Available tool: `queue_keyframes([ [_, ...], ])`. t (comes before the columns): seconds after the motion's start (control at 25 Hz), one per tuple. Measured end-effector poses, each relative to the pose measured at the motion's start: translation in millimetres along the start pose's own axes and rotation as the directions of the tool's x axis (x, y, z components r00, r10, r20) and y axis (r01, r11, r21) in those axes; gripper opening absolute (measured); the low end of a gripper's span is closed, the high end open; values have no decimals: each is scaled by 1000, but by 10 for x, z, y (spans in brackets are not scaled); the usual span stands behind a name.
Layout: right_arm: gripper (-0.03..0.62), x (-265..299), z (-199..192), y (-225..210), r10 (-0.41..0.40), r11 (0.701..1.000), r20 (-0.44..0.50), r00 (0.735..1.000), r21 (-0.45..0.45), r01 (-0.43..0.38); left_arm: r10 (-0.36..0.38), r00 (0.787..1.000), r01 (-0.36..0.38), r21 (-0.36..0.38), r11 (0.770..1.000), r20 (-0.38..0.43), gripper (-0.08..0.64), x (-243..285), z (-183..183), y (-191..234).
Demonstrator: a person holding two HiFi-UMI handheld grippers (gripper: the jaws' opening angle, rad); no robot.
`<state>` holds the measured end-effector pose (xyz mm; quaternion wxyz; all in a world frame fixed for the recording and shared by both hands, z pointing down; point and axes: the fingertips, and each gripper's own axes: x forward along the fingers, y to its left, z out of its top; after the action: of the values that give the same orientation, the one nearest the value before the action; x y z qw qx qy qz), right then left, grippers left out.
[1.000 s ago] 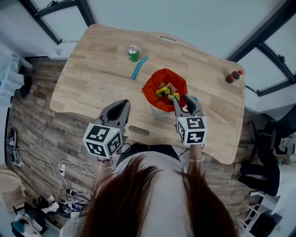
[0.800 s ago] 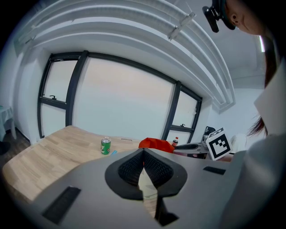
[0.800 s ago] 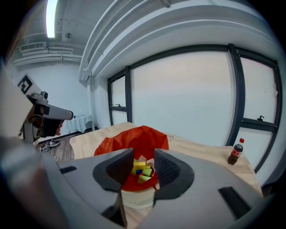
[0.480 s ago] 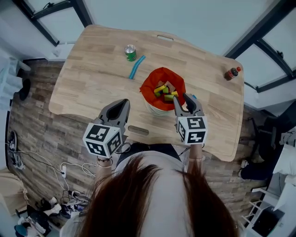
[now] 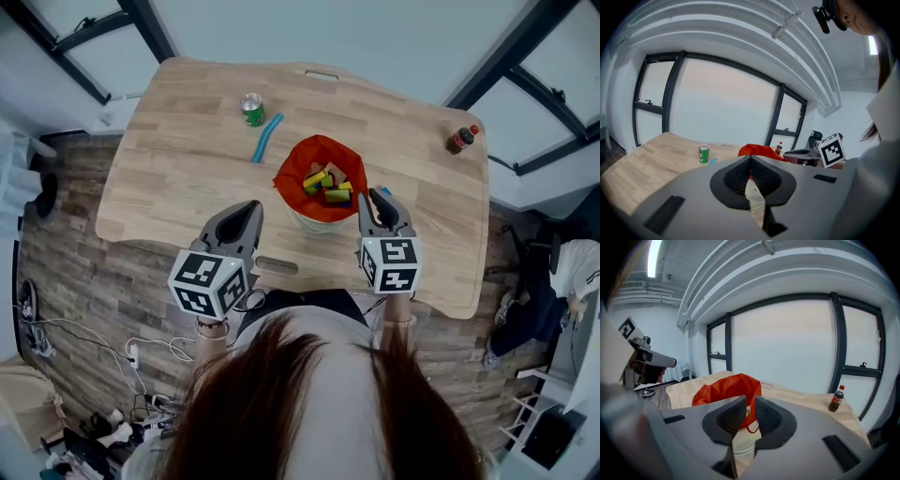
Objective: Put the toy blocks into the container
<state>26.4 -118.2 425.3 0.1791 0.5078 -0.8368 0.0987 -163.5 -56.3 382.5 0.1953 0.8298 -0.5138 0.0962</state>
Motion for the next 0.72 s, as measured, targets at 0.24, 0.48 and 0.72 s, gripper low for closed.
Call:
queue_keyframes([
  [0.24, 55, -51, -45, -91, -29, 1000, -3, 1000, -3, 29, -25, 1000, 25, 9, 1000, -9, 9, 87, -1, -54],
  [0.48, 49, -128, -94, -197, -59, 998, -8, 998, 6, 59, -53, 998, 53, 26, 998, -17, 9, 181, 15, -140],
  [0.72, 49, -195, -162, -269, -80, 997, -25, 997, 19, 80, -78, 997, 78, 35, 996, -18, 9, 247, 35, -214],
])
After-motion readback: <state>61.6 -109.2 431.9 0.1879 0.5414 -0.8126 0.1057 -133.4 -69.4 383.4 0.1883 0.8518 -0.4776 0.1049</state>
